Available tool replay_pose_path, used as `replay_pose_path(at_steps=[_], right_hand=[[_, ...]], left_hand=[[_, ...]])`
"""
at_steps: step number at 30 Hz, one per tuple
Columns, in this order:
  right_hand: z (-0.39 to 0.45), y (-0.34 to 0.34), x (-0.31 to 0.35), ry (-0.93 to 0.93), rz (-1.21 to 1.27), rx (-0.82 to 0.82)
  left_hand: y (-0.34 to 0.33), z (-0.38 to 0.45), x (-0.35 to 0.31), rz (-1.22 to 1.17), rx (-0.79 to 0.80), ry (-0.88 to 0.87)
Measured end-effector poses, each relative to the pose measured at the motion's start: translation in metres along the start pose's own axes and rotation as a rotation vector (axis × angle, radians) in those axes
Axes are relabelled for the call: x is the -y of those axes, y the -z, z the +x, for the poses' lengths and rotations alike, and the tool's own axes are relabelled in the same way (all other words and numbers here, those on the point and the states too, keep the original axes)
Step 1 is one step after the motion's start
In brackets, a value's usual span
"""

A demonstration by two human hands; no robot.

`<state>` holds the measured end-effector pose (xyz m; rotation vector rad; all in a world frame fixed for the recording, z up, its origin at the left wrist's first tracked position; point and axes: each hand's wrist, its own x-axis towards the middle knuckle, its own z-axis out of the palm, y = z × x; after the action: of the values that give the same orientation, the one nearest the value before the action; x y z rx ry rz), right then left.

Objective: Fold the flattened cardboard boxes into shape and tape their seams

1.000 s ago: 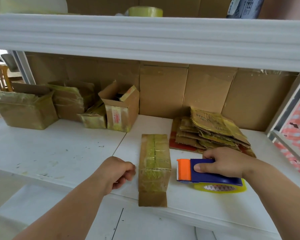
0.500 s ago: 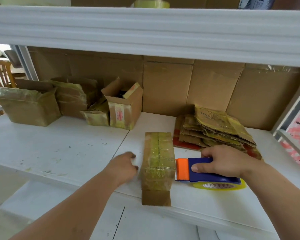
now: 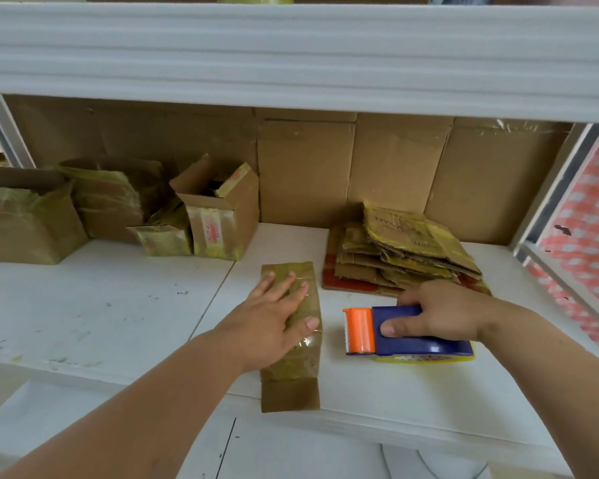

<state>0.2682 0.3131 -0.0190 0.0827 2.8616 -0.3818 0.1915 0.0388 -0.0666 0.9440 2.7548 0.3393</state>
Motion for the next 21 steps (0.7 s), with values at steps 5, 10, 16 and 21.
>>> replay_pose_path(at_steps=[5,10,16,21], right_hand=[[-0.006,-0.003,-0.019,0.021,0.063,-0.012],[-0.007,0.0,-0.025,0.029,0.119,-0.016],[-0.006,0.007,-0.021,0.045,0.018,0.003],[-0.006,0.01,-0.01,0.045,-0.131,0.017]], left_hand=[[-0.001,0.001,0.0,0.0,-0.003,0.0],[0.0,0.001,0.002,-0.014,0.006,-0.003],[0.0,0.001,0.001,-0.034,-0.005,0.007],[-0.002,0.002,0.002,-0.029,-0.01,0.006]])
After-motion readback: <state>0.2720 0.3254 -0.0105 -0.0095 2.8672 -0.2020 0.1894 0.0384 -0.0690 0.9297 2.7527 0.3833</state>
